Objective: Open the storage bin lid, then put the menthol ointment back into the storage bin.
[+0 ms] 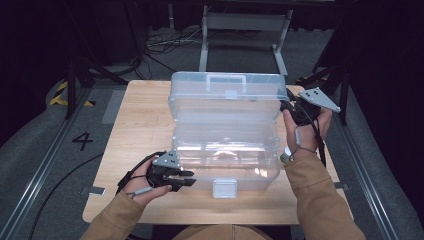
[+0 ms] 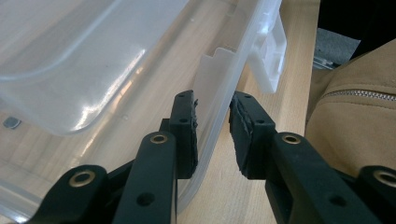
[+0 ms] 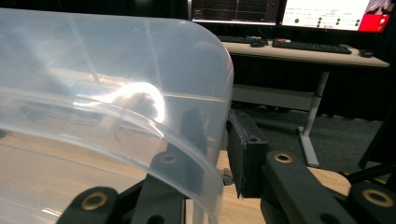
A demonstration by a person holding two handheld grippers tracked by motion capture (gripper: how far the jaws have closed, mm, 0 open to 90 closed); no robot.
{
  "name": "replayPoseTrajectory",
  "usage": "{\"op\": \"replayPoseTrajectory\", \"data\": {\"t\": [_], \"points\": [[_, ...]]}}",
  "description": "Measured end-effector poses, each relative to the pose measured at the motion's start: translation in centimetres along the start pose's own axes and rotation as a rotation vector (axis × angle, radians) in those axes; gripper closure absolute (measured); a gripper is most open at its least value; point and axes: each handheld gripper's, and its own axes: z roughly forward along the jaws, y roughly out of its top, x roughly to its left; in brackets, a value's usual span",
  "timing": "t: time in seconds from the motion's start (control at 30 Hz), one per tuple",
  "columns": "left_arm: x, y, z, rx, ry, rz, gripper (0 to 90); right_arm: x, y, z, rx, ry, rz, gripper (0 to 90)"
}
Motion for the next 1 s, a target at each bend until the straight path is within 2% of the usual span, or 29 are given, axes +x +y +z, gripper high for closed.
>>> {"op": "replayPoseTrajectory", "data": {"t": [0.13, 0.6, 0.77, 1.0], "points": [[0.1, 0.0, 0.0, 0.002, -0.006, 0.003, 72.0, 0.0, 0.1, 0.2, 0.007, -0.012, -0.003, 79.1], [0.5, 0.2, 0.5, 0.021, -0.04, 0.008, 73.0, -0.5, 0.9, 1.1, 0.055, 0.0, 0.002, 79.1], [0.3, 0.2, 0.7, 0.032, -0.019, 0.033, 74.0, -0.6, 1.3, 1.6, 0.081, 0.001, 0.002, 79.2], [0.4, 0.2, 0.8, 0.03, -0.025, 0.029, 74.1, -0.8, 1.5, 2.3, 0.092, 0.006, 0.014, 79.2]]}}
